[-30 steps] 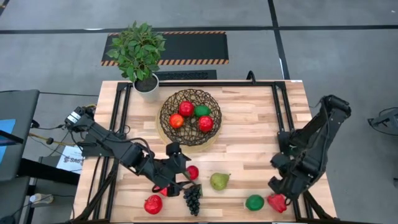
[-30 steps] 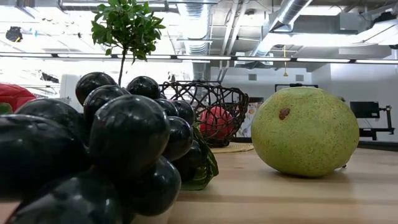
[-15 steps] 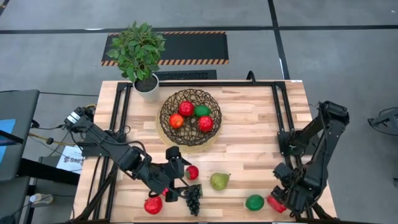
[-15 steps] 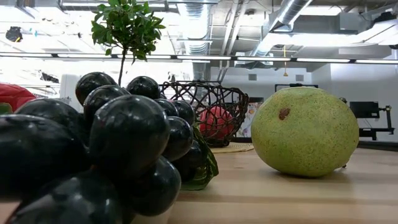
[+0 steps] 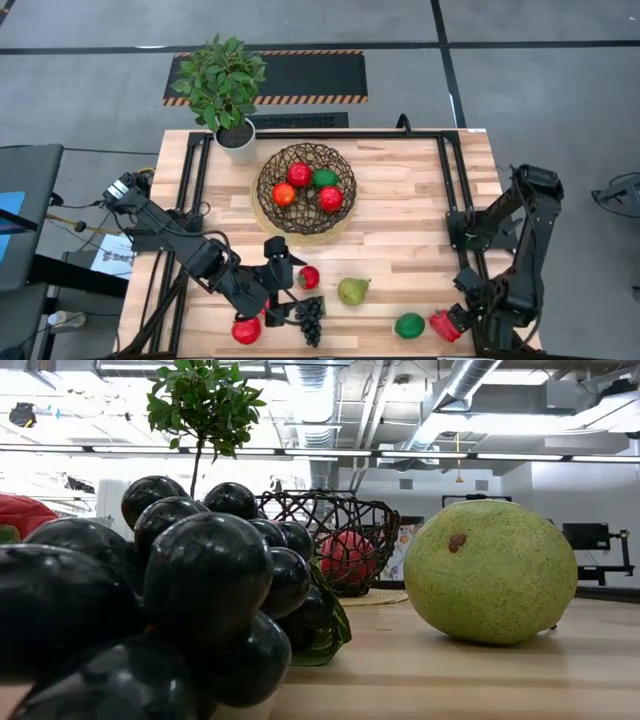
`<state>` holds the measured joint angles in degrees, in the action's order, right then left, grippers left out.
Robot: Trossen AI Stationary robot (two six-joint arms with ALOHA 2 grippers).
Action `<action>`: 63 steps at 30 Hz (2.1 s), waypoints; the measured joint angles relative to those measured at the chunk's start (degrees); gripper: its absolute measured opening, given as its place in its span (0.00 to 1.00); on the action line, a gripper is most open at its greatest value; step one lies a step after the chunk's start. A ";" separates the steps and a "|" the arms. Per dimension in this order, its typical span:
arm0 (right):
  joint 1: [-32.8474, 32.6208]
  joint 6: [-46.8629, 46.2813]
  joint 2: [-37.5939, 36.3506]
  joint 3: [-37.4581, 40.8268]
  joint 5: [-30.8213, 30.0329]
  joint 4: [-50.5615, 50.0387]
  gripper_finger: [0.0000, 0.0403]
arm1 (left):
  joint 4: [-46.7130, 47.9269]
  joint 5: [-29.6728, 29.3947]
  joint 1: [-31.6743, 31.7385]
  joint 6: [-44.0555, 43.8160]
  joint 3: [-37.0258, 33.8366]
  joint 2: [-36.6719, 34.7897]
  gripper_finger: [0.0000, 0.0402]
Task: Build produce basket
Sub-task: Put the right red bell pepper into the basket
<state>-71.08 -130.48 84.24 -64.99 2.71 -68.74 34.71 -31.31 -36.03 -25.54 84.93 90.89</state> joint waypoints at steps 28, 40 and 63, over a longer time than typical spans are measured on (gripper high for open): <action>1.10 3.55 1.37 0.02 -1.76 6.83 0.94 | 0.22 -1.02 -1.30 2.58 -0.02 0.26 0.95; 1.51 3.45 1.37 0.02 -5.25 4.69 0.94 | 0.27 -1.03 -1.31 2.34 -0.02 0.26 0.95; 4.65 8.83 5.64 0.02 -0.86 8.72 0.94 | -6.52 7.49 4.14 1.26 -10.74 0.22 0.95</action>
<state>-66.43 -121.65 89.88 -64.97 1.85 -60.02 28.19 -23.81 -31.90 -24.28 74.19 91.11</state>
